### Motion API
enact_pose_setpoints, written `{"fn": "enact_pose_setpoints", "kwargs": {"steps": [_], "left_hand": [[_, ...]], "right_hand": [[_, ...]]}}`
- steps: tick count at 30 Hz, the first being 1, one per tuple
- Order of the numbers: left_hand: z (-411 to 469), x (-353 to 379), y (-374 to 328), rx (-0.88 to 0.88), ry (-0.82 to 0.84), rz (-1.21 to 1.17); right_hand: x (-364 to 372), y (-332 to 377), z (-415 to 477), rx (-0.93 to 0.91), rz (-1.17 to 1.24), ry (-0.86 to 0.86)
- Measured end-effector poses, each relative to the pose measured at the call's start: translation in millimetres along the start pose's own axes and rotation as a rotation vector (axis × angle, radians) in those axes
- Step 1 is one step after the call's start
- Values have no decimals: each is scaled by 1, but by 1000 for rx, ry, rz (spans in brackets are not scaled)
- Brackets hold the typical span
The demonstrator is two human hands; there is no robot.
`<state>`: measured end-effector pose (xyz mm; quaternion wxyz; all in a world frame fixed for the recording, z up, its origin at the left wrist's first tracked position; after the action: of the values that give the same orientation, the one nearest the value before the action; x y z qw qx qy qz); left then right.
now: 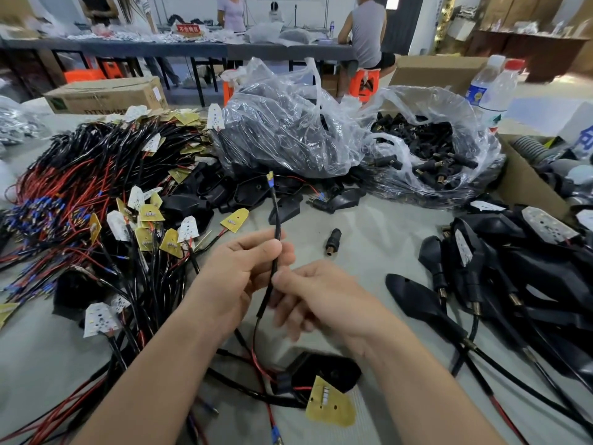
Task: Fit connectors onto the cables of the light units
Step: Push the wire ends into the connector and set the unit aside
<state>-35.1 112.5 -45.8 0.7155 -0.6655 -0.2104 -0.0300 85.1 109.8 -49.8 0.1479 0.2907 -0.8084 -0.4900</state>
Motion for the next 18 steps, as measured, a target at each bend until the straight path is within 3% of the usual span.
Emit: {"fn": "enact_pose_setpoints", "kwargs": {"steps": [3,6,8,12,15,17,18], "left_hand": [[0,-3,-5,92,-7,238],[-2,3,1,105,66,462],[-5,9,8,86,121,579],[-6,10,11,79,130,634],[-9,14,10,41,197,565],[-16,25,14,-29,346,453],[-22,31,14,-66,434,406]], "right_hand": [[-37,2,0,-32,94,-277],[-58,7,-1,-130,400,-360],[-65,11,-2,-195,440,-406],[-82,9,-4,-227,299,-549],[-105,12,-13,-193,-174,-819],[-123,13,-22,-187,-135,-959],[-132,10,-25,-195,38,-978]]}}
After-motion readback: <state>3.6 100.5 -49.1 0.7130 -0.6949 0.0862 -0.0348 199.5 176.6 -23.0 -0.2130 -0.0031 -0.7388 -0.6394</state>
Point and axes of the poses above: each hand's wrist, its own z-axis towards the middle knuckle, its own x-axis out of the palm, y = z × x, the point moved 8 cm from there along z, towards the middle knuckle, and after that the axes turned 13 degrees about x, right-handed, at the moved point
